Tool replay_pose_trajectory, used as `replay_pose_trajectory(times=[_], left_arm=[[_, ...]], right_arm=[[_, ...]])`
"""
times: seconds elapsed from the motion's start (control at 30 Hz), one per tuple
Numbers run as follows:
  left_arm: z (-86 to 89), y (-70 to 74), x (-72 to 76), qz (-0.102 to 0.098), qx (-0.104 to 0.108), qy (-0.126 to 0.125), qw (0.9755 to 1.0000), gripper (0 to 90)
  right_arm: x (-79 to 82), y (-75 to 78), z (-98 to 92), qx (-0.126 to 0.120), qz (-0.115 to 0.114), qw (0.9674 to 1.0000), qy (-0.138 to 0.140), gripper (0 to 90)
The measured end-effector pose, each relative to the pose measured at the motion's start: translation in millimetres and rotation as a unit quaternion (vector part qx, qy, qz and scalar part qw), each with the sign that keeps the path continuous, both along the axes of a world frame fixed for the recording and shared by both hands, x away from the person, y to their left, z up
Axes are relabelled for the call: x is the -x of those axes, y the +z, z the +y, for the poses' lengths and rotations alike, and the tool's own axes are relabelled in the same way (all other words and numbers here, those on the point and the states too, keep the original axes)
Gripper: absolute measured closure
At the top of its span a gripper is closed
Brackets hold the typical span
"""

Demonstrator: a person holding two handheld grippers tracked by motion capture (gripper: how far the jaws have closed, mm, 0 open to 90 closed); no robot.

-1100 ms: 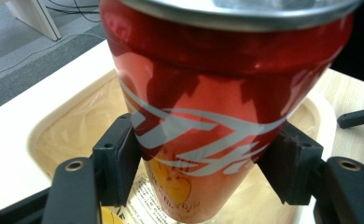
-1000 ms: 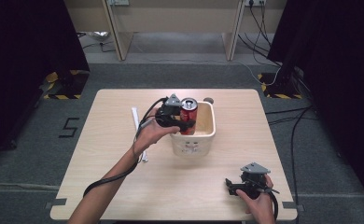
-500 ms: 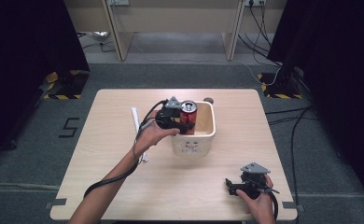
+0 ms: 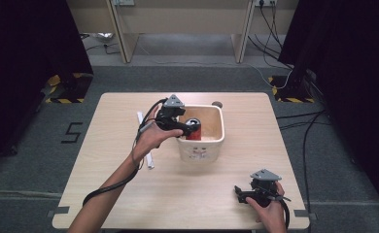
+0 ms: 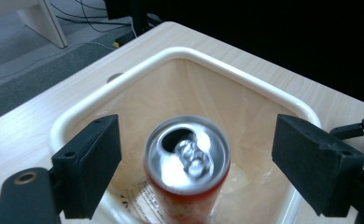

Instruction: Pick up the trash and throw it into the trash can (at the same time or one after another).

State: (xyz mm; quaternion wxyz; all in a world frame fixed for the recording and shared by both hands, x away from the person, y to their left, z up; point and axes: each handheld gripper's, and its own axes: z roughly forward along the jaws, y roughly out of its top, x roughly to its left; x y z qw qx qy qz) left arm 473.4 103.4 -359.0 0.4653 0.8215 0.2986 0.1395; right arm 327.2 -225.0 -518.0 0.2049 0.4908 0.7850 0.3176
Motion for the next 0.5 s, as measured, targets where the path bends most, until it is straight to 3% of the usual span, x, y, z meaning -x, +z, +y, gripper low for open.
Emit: replay_pose_trajectory(times=[0.5], left_arm=[[34.1,6.7,8.3,-0.007,0.004,0.032,0.9994,16.2]], right_arm=[[-0.1,-0.1,-0.1,0.001,-0.001,1.0,0.0,0.2]])
